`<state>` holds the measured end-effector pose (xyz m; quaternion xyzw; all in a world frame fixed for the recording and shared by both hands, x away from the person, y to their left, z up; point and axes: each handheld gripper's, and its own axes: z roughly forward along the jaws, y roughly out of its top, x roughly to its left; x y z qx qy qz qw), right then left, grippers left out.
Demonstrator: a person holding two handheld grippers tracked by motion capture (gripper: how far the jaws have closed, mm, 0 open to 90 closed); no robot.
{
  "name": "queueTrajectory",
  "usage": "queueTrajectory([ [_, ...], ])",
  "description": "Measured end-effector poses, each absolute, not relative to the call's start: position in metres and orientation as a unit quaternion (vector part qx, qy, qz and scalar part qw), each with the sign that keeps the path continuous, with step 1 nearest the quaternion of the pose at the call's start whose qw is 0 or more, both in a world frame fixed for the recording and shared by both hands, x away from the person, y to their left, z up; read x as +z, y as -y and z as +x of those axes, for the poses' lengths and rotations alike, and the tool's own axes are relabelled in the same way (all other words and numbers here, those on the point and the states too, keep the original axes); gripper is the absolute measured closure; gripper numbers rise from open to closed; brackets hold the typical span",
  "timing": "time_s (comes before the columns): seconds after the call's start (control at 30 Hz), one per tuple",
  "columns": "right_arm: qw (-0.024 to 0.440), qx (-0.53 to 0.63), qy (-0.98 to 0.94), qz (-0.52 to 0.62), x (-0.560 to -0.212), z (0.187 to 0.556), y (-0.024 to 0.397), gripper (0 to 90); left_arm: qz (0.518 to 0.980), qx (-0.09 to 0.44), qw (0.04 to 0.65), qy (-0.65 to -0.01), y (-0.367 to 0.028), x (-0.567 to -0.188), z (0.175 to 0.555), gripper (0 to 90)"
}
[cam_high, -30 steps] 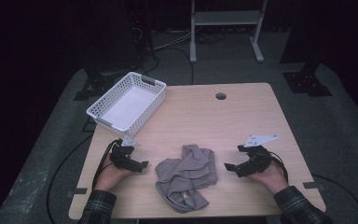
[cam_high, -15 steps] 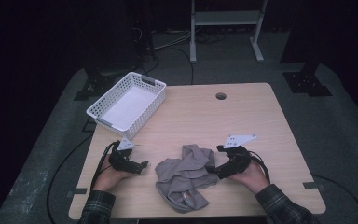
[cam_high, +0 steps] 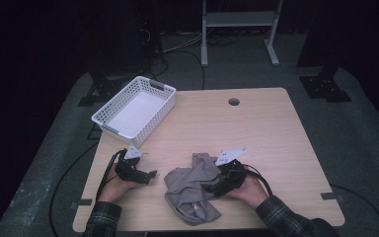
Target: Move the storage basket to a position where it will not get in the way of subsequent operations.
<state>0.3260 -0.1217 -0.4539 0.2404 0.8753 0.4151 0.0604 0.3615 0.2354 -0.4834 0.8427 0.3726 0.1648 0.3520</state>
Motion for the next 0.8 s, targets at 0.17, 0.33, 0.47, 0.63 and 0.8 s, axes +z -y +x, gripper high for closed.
queueTrajectory([
  [0.17, 0.072, 0.371, -0.898, 0.228, -0.465, 0.325, 0.113, 3.2, 0.842, 0.164, 0.352, -0.374, -0.235, -0.483, 0.361, 0.0],
  [0.33, 0.092, 0.347, -0.906, 0.225, -0.467, 0.324, 0.114, 5.3, 0.842, 0.164, 0.352, -0.374, -0.235, -0.483, 0.361, 0.0],
  [0.47, 0.106, 0.338, -0.907, 0.228, -0.469, 0.329, 0.120, 5.3, 0.842, 0.165, 0.351, -0.374, -0.235, -0.483, 0.361, 0.0],
  [0.63, 0.113, 0.332, -0.904, 0.244, -0.468, 0.338, 0.131, 5.3, 0.844, 0.165, 0.349, -0.372, -0.236, -0.483, 0.361, 0.0],
  [0.8, 0.117, 0.324, -0.903, 0.257, -0.468, 0.348, 0.143, 5.3, 0.844, 0.165, 0.350, -0.373, -0.236, -0.483, 0.361, 0.0],
])
